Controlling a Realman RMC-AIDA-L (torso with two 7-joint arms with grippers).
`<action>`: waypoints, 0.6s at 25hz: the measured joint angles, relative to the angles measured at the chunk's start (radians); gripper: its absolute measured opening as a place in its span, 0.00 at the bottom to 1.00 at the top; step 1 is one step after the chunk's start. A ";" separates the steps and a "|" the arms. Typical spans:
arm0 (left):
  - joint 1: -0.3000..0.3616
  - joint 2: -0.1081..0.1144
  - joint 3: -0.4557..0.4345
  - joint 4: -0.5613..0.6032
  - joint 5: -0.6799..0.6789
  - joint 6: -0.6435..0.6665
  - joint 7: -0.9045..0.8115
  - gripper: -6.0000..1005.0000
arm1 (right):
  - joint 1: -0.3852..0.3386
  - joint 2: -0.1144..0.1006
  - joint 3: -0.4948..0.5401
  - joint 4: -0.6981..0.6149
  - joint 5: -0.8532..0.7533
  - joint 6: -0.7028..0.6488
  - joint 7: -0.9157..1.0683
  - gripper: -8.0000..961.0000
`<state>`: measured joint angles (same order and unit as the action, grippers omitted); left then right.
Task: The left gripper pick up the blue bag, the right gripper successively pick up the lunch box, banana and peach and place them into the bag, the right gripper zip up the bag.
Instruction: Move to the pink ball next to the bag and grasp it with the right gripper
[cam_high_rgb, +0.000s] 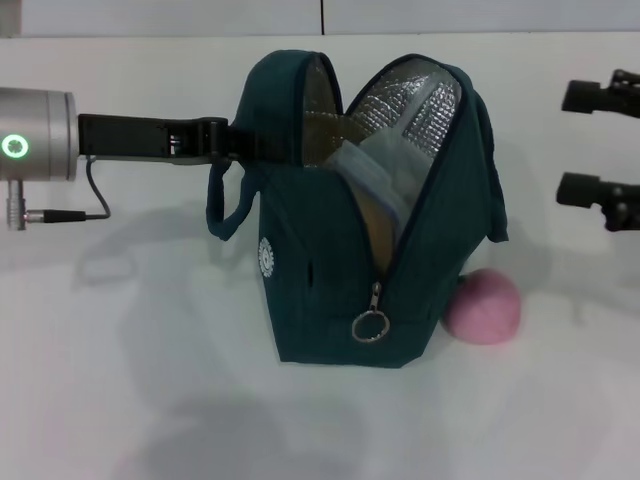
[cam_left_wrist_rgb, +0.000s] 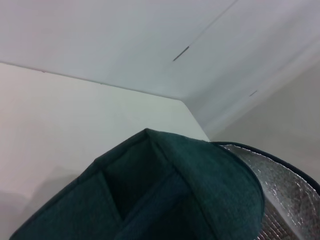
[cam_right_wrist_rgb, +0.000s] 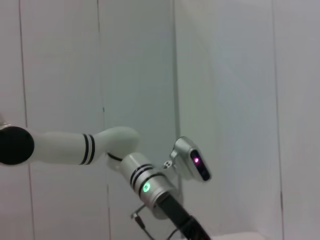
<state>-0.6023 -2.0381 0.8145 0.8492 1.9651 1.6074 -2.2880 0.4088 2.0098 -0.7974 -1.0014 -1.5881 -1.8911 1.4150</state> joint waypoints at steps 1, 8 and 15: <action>0.000 0.000 0.000 0.000 0.000 -0.004 0.000 0.04 | 0.002 0.000 -0.001 0.001 -0.008 0.001 0.000 0.92; 0.011 -0.001 0.000 -0.001 -0.008 -0.014 0.001 0.04 | -0.030 -0.009 0.005 0.000 -0.132 0.032 0.014 0.92; 0.018 -0.001 0.000 -0.001 -0.024 -0.011 0.001 0.04 | -0.058 -0.010 0.006 0.026 -0.288 0.067 0.013 0.92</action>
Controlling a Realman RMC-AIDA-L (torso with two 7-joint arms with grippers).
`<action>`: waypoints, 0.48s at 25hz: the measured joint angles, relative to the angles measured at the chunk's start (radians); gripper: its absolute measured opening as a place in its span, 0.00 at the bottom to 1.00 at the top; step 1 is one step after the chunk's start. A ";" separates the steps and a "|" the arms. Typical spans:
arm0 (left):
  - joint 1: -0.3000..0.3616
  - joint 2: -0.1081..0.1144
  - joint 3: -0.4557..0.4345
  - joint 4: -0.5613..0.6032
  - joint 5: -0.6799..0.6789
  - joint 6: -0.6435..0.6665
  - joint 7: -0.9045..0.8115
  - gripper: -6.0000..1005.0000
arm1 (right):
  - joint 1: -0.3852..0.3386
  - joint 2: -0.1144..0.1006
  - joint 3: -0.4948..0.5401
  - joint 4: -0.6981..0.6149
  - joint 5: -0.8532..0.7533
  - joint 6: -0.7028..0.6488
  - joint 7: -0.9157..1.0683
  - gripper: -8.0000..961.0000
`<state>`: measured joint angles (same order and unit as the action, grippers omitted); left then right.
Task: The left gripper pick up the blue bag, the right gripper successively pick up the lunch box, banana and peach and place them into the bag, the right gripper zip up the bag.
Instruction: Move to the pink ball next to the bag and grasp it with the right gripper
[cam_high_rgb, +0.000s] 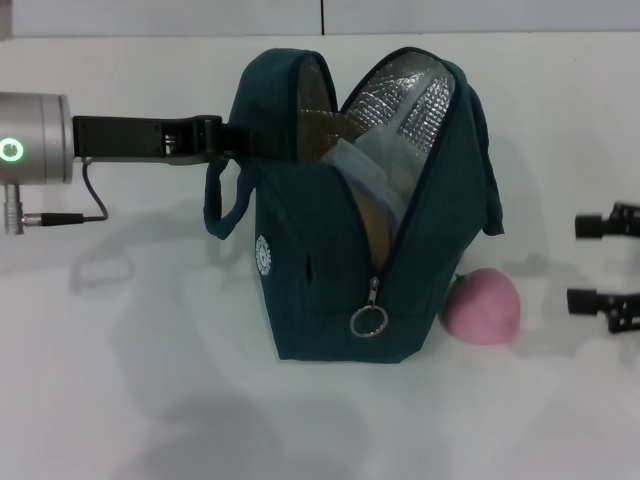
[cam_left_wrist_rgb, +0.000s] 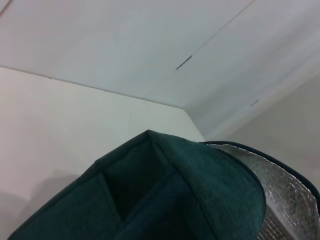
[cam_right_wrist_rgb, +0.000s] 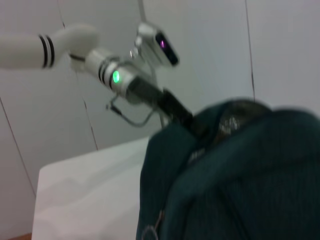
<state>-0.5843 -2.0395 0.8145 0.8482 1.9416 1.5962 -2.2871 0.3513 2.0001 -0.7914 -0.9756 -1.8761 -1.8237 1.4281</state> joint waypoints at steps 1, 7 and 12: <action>0.000 -0.001 0.000 0.000 0.000 0.000 0.000 0.04 | 0.000 0.000 0.000 0.010 -0.012 0.004 -0.003 0.92; 0.005 -0.002 0.000 0.000 -0.001 0.001 0.001 0.04 | 0.007 0.002 -0.009 0.127 -0.035 0.088 -0.045 0.92; 0.005 -0.002 0.000 0.000 -0.001 0.001 0.010 0.04 | 0.039 0.010 -0.032 0.219 -0.040 0.173 -0.059 0.92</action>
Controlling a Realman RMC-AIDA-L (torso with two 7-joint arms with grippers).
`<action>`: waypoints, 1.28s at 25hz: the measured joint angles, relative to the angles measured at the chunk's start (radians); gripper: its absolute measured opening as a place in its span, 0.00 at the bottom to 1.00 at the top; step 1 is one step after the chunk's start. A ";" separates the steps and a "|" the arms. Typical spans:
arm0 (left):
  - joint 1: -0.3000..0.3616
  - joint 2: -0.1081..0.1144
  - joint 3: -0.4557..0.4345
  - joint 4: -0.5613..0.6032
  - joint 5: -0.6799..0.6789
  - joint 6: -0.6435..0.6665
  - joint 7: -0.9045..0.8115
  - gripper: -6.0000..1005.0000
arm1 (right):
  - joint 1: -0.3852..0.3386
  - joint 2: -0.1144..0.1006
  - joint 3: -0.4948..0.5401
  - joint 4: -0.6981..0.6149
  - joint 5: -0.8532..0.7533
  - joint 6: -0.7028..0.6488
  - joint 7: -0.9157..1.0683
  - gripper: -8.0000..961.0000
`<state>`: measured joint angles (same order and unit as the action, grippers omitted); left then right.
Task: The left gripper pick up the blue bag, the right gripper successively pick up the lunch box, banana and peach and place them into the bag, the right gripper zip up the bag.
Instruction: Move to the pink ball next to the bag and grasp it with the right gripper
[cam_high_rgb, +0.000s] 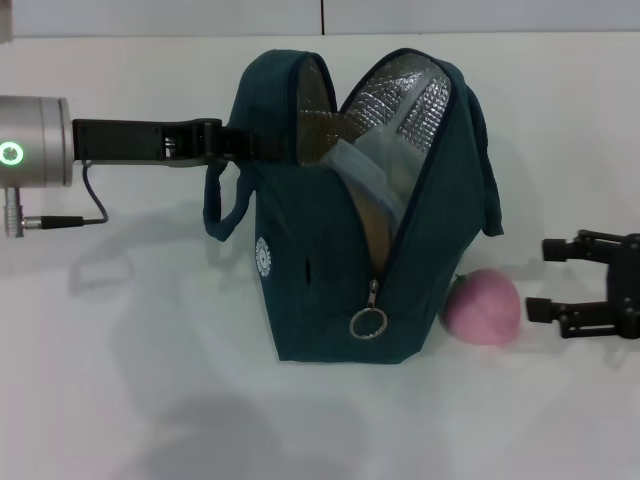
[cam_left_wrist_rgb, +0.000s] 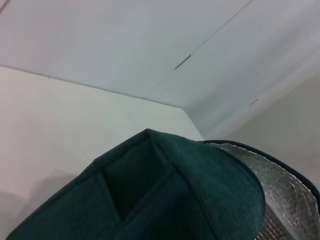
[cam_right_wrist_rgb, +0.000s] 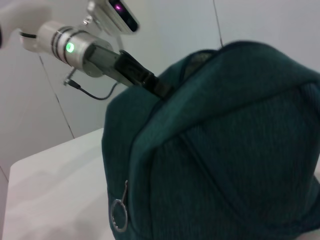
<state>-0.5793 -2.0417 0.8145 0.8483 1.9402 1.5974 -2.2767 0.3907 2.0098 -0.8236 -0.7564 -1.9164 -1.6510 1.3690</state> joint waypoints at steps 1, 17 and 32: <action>0.001 0.000 0.000 0.000 0.000 0.000 0.002 0.04 | 0.006 0.001 -0.012 0.011 0.000 0.012 -0.003 0.92; 0.003 -0.007 0.000 -0.014 0.000 0.002 0.016 0.04 | 0.029 0.012 -0.191 0.032 0.011 0.191 -0.007 0.91; 0.001 -0.006 0.002 -0.023 0.000 0.004 0.016 0.04 | 0.037 0.012 -0.273 0.014 0.027 0.238 -0.009 0.85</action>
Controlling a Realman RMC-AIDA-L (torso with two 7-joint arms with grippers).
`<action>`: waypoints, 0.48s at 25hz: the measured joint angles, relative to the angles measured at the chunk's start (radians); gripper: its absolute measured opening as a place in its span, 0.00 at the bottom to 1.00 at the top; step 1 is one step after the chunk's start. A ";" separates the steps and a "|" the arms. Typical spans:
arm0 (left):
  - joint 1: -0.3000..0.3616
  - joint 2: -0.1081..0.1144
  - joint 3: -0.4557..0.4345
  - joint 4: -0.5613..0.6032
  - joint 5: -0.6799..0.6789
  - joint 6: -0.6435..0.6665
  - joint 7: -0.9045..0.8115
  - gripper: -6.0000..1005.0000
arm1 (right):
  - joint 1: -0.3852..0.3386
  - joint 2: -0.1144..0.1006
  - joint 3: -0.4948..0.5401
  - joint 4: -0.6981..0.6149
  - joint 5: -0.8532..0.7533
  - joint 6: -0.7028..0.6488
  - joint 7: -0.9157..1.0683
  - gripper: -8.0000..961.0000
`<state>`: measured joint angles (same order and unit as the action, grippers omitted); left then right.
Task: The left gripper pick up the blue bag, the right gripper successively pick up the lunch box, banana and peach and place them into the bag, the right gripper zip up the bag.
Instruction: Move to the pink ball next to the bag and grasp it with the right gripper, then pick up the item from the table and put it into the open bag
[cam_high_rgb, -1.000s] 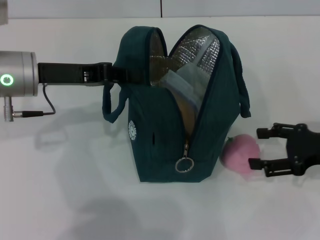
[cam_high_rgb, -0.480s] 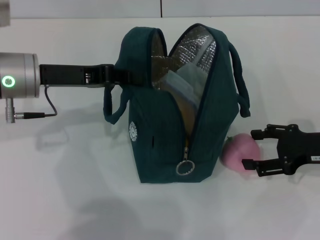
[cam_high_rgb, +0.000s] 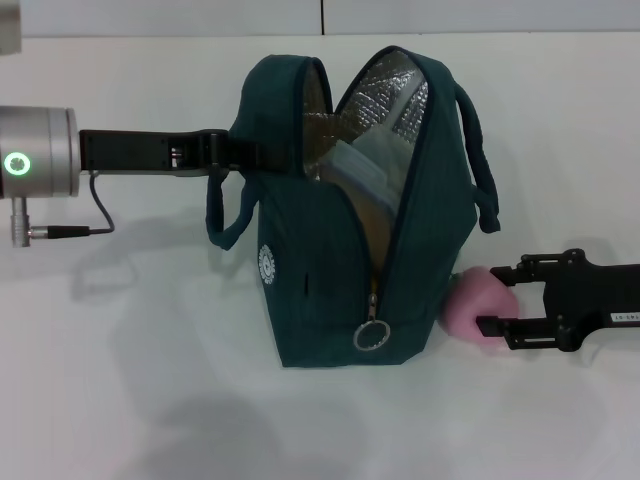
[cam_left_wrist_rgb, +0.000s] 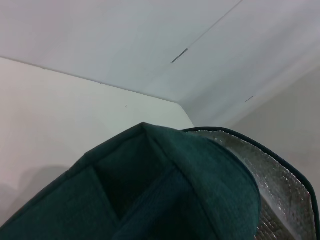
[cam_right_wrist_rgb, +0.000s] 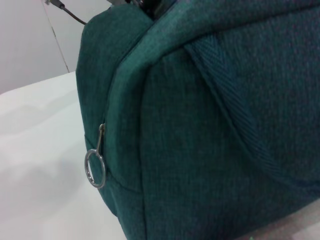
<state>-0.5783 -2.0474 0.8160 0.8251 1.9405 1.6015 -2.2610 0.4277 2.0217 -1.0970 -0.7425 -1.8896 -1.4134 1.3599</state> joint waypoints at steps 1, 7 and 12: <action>0.000 0.001 0.000 0.000 0.000 0.000 0.000 0.04 | 0.000 0.000 -0.005 -0.005 0.000 -0.001 -0.002 0.85; -0.004 0.002 0.000 0.000 0.000 0.000 0.000 0.04 | -0.004 -0.002 -0.018 -0.023 0.003 -0.009 -0.007 0.71; -0.006 0.004 0.000 0.000 0.000 0.000 0.000 0.04 | -0.046 -0.008 -0.007 -0.087 0.034 -0.038 -0.006 0.46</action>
<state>-0.5846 -2.0430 0.8160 0.8253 1.9405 1.6014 -2.2610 0.3814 2.0142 -1.1041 -0.8290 -1.8551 -1.4518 1.3537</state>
